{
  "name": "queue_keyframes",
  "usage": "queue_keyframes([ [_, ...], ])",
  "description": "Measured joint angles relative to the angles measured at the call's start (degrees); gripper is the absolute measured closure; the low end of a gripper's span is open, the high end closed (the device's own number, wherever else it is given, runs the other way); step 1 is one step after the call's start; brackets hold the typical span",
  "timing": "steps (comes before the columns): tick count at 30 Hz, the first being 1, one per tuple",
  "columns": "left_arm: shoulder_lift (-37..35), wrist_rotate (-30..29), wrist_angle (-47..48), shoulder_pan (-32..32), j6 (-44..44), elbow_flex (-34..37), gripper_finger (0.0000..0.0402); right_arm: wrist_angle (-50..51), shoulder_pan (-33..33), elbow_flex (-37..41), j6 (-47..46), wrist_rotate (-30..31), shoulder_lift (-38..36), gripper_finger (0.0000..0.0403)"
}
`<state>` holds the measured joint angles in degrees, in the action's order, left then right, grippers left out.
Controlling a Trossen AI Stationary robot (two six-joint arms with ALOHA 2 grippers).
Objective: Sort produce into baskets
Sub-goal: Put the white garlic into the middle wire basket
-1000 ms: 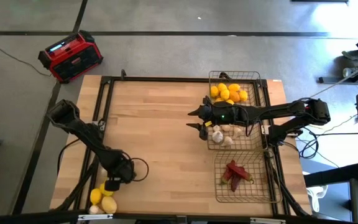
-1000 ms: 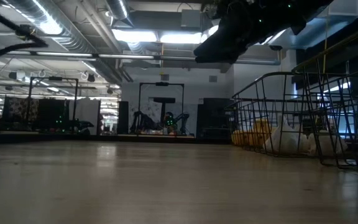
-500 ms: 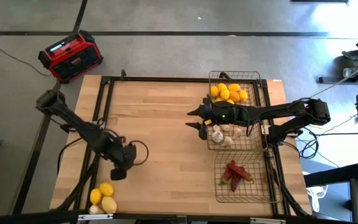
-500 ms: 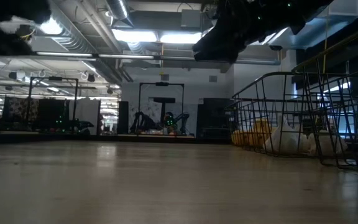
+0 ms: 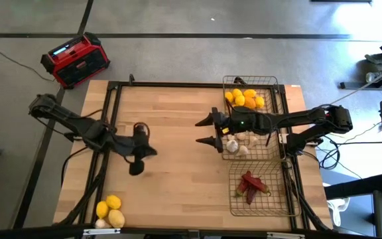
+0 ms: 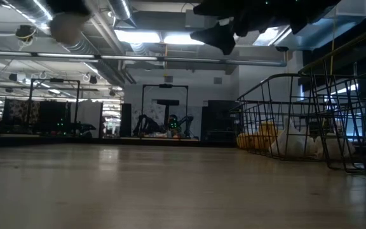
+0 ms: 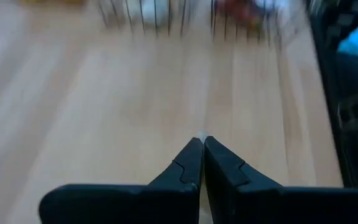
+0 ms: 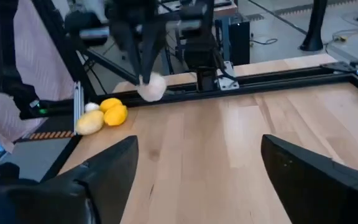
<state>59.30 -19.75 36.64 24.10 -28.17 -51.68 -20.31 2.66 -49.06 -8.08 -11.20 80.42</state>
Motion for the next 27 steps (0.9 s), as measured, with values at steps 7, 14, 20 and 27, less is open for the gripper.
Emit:
queue_keyframes([
  [7, 1.0, -2.7, -15.2, -5.1, 12.8, 0.0, 0.0396, -1.8, -2.1, 0.0, 3.3, 0.0, 0.5, 0.0074],
  [14, 4.3, -2.7, -27.7, -9.1, 19.5, 0.0, 0.0396, -7.3, -2.7, 0.0, 3.4, 0.2, 2.2, 0.0088],
  [20, 9.1, -2.7, -39.8, -11.1, 26.1, 0.0, 0.0396, -7.4, -2.7, 0.0, 0.6, 0.7, 3.4, 0.0094],
  [27, 14.9, -2.6, -49.9, -12.8, 29.7, 0.1, 0.0396, -12.1, -2.7, 0.0, -0.7, 0.8, 4.6, 0.0096],
])
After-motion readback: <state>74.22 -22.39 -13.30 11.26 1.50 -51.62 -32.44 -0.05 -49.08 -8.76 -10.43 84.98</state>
